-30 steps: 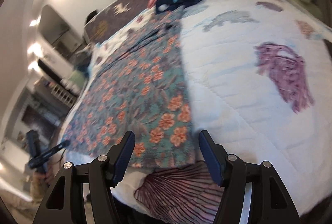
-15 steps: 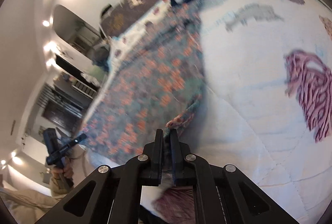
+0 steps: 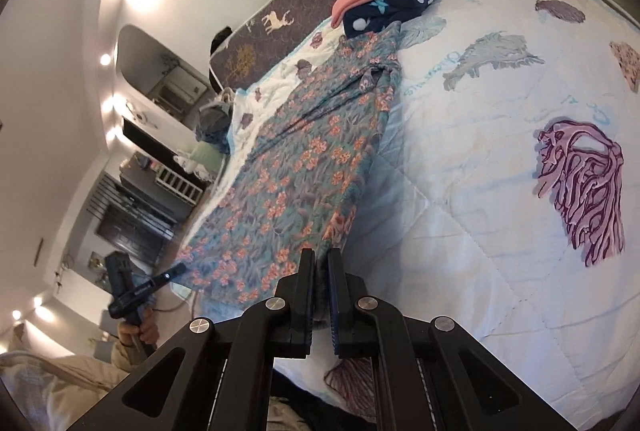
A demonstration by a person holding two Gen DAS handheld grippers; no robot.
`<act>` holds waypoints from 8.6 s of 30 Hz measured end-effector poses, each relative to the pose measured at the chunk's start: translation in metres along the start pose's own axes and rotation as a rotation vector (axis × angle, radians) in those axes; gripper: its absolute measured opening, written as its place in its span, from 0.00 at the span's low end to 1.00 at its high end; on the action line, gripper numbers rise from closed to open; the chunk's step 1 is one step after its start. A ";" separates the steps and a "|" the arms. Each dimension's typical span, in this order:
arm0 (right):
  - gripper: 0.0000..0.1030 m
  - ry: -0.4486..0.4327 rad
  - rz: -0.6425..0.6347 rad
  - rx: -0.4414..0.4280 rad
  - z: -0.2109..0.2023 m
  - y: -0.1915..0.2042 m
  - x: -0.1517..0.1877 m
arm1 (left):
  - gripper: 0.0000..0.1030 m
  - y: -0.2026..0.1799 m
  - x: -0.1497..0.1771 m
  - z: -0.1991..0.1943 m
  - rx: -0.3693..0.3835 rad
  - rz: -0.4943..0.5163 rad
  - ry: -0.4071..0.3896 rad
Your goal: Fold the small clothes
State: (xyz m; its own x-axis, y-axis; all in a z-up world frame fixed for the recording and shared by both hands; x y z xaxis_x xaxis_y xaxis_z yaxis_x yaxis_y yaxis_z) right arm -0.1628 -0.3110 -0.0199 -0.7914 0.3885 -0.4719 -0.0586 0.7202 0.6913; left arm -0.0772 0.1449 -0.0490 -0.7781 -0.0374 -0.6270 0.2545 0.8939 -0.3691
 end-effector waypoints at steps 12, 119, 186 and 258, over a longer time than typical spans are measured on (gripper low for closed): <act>0.05 -0.081 0.000 -0.106 -0.002 0.029 -0.048 | 0.06 -0.017 -0.051 -0.022 0.074 0.010 -0.124; 0.04 -0.290 -0.140 0.327 0.208 -0.021 -0.348 | 0.04 0.025 -0.349 0.230 -0.267 0.112 -0.237; 0.48 -0.119 0.111 0.105 0.221 -0.059 -0.191 | 0.20 0.016 -0.166 0.183 0.015 0.086 -0.021; 0.06 -0.167 0.091 0.026 0.139 0.010 -0.147 | 0.04 0.017 -0.142 0.089 0.198 -0.205 0.046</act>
State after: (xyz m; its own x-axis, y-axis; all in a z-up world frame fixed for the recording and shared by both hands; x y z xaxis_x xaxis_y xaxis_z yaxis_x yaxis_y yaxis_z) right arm 0.0373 -0.2813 -0.0197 -0.6803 0.5416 -0.4937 0.0263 0.6912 0.7221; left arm 0.0891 0.1256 -0.0271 -0.8490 -0.1837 -0.4955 0.1930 0.7651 -0.6143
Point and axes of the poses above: each gripper's, at about its wrist camera, not at the fingertips, and z roughly the way its jaws point, y to its left, x to its underside, the point moved 5 cm from there along z, roughly the way its jaws point
